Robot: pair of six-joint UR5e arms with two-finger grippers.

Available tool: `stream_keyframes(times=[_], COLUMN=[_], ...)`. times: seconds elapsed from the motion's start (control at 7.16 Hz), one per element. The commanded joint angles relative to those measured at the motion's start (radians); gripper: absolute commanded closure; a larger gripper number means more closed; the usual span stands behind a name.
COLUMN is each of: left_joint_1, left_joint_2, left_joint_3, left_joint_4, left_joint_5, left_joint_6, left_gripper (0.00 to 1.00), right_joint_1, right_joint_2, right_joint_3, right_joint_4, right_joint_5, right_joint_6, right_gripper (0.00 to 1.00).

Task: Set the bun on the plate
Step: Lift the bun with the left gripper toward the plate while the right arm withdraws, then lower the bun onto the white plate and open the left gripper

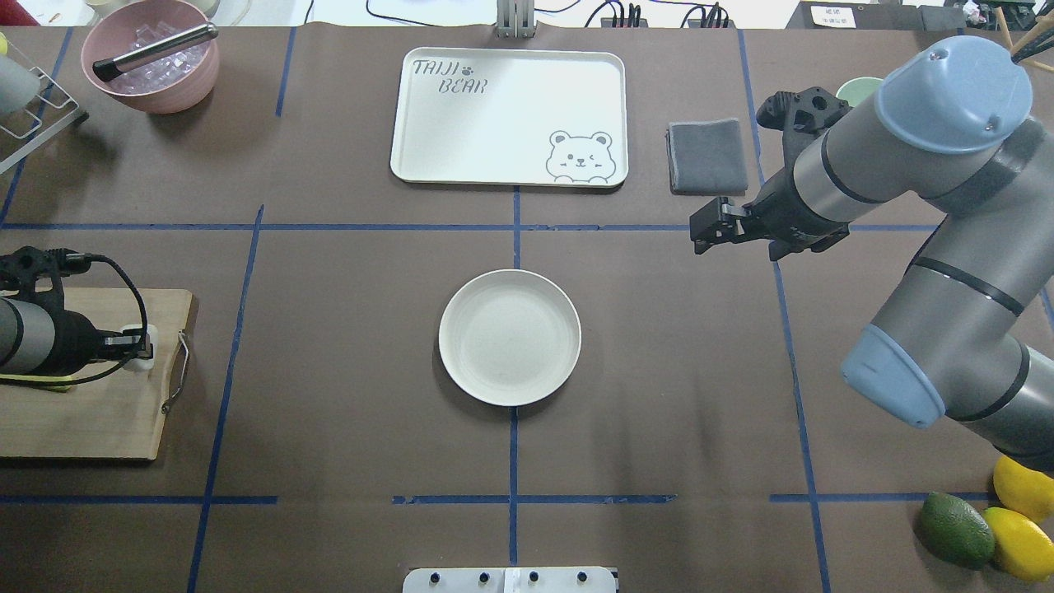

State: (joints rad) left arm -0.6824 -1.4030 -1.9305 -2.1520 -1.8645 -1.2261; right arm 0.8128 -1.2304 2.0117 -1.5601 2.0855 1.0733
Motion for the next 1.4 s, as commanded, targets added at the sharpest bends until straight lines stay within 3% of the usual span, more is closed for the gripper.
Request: stream_keyframes(times=[0.0,0.28,0.42,0.56,0.98,1.26], left_joint_1=[0.0,0.004,0.047,0.16,0.265,0.297], left_joint_2=[-0.096,-0.352,-0.508,-0.627,-0.897,-0.971], left_joint_3=[-0.111,-0.125,-0.119,-0.095,0.155,0.276], left_joint_4=[0.224,0.502,0.652,0.726,0.716,0.66], left_joint_5=[-0.005,-0.004,0.005,0.066,0.174,0.209], left_joint_6=[0.0,-0.016,-0.073,-0.178,-0.278,-0.28], left_gripper=[0.63,0.64,0.64,0.64,0.64,0.64], right_joint_1=[0.078,0.243,0.343,0.456,0.702,0.749], right_joint_2=[-0.096,-0.245,-0.309,-0.364,-0.441,-0.443], right_joint_3=[0.031,0.041,0.016,-0.022,-0.233,-0.301], right_joint_4=[0.008,0.003,0.006,0.008,0.011,0.012], right_joint_5=[0.04,0.095,0.134,0.216,0.321,0.331], right_joint_6=[-0.123,-0.415,-0.556,-0.705,-1.115,-1.19], right_gripper=[0.01,0.01,0.01,0.01,0.01,0.01])
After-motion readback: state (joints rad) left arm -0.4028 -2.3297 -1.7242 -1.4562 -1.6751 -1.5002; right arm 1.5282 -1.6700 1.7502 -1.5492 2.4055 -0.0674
